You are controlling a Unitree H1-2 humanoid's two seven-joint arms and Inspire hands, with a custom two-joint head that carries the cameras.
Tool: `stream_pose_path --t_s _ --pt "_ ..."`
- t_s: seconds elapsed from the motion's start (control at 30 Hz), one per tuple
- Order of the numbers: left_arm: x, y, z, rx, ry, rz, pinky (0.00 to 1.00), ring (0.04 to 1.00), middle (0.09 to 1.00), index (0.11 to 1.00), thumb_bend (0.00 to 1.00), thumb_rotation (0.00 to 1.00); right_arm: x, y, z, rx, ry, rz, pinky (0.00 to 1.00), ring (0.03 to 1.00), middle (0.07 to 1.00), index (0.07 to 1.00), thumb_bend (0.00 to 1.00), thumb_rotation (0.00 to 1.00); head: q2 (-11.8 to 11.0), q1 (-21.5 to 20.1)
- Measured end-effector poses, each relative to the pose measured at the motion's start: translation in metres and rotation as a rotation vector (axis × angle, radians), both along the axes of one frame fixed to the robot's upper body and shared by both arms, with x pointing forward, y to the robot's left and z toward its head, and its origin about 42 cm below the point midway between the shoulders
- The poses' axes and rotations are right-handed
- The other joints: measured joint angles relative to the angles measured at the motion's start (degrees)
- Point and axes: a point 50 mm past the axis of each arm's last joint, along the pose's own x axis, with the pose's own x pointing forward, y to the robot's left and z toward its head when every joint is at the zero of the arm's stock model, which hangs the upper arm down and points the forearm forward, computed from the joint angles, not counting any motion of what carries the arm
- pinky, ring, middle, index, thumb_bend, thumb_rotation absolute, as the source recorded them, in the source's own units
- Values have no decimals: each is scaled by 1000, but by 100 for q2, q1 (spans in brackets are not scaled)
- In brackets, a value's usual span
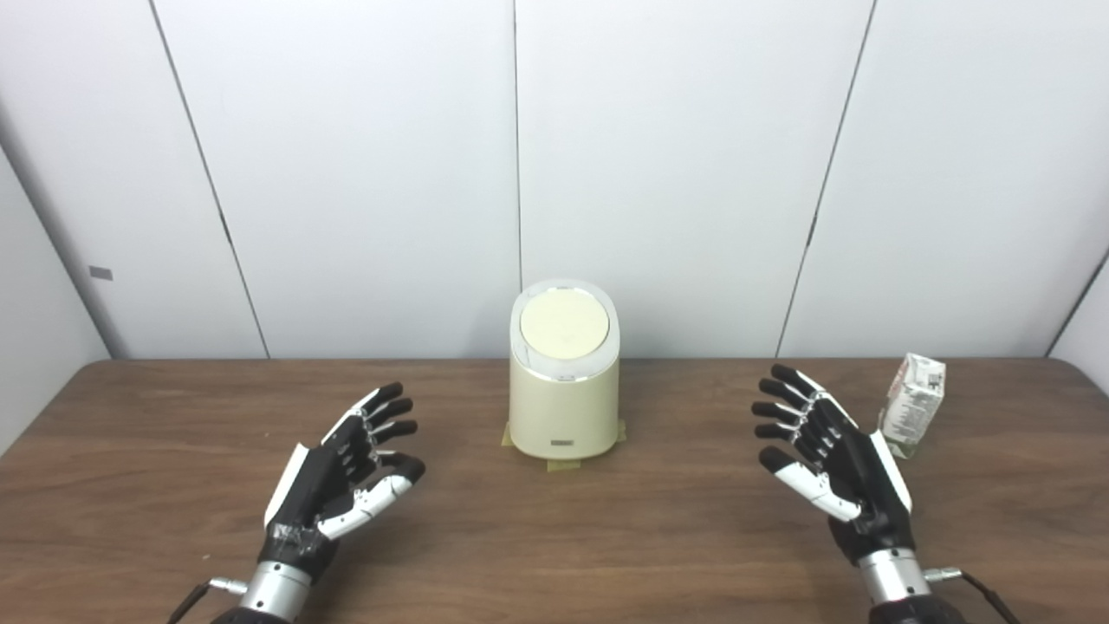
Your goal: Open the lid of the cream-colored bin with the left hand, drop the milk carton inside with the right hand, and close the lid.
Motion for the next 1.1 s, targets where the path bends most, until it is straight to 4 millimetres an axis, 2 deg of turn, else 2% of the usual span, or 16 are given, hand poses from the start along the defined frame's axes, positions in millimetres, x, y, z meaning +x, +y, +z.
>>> stream_pose_path --t_s 0.23,0.6,0.7,0.77,0.8,0.87,0.93,1.1 --pt "0 0 0 0 -4 -1 620 795 863 896 645 247 0 0 0 -5 -1 1 637 736 804 823 710 474 -9 -17" --pt "0 0 0 0 -7 -1 628 801 864 892 658 255 0 0 0 -12 -2 0 629 740 809 826 728 486 -18 -26" --pt "0 0 0 6 -8 3 624 790 857 883 674 287 0 1 0 -13 -7 1 631 738 806 823 723 477 -79 9" --pt "0 1 0 41 -12 42 672 788 847 868 718 354 0 1 0 -12 -9 1 637 741 807 823 722 475 -105 -9" --pt "0 1 0 60 -16 71 743 814 859 879 716 372 0 1 0 -12 -9 1 640 742 809 824 726 480 -105 -9" --pt "-1 0 3 81 -28 123 804 831 852 863 788 386 1 1 0 -12 -10 1 636 740 809 822 728 485 -132 -9" --pt "-2 -7 12 94 -52 169 867 877 883 884 837 417 3 0 -1 -12 -16 1 638 740 808 822 725 484 -167 9" --pt "7 -23 30 102 -73 172 860 907 916 931 863 413 9 1 -1 -6 -17 3 648 744 811 828 715 468 -229 62"
